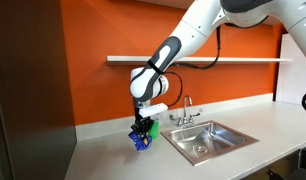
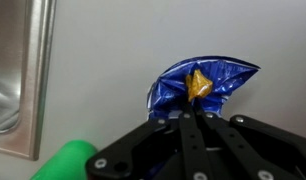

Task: Put the blue packet in the sink.

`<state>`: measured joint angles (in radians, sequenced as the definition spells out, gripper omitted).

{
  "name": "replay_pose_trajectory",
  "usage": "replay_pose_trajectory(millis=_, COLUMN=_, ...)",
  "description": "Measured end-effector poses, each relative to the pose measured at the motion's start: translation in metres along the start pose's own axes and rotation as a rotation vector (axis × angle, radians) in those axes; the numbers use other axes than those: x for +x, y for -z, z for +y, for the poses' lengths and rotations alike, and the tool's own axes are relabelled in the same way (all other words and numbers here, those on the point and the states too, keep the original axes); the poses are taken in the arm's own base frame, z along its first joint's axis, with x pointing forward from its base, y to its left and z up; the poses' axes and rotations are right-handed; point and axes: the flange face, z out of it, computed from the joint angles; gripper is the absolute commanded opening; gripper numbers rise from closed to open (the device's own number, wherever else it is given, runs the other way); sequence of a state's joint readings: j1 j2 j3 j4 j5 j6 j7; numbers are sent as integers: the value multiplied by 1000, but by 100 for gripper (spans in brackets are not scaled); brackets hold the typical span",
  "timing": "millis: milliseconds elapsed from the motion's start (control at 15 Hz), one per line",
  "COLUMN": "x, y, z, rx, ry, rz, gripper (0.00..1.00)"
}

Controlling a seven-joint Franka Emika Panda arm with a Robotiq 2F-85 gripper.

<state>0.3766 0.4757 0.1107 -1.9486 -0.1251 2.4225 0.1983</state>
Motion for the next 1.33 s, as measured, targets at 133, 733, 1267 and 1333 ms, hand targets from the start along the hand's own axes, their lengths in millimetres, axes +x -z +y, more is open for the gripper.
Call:
replay_pose_trajectory(millis=133, x=2, y=11, z=13, rx=-10, ry=-41, rz=14, gripper=1)
replay_pose_trajectory(millis=733, x=-13, y=32, z=116, rx=-52, ry=-271, rz=27, gripper=1)
replay_pose_trajectory(millis=1267, x=-60, y=32, z=214, rx=-74, ry=-482, rz=3, gripper=1)
replay_pose_trajectory(millis=1333, x=-67, y=30, z=225, rx=-76, ry=-505, rz=0, gripper=1)
